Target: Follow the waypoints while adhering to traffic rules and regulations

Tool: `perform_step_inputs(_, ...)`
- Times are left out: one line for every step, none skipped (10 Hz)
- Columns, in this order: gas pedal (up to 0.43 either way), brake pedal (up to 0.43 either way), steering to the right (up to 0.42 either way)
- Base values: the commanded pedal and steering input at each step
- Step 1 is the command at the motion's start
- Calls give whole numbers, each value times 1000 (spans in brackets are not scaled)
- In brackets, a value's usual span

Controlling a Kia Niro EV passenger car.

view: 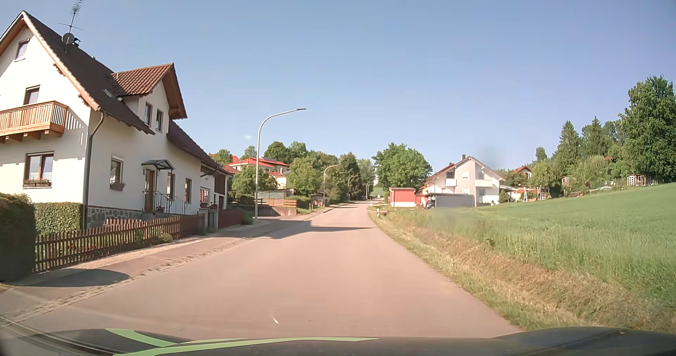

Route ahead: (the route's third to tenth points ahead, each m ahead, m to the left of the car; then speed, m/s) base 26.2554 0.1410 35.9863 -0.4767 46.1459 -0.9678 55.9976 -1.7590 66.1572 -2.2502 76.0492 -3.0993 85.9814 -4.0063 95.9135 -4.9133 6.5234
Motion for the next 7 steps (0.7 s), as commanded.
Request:
perform_step_inputs(319,0,17)
perform_step_inputs(319,0,6)
perform_step_inputs(319,0,4)
perform_step_inputs(319,0,4)
perform_step_inputs(319,0,4)
perform_step_inputs(319,0,4)
perform_step_inputs(311,0,4)
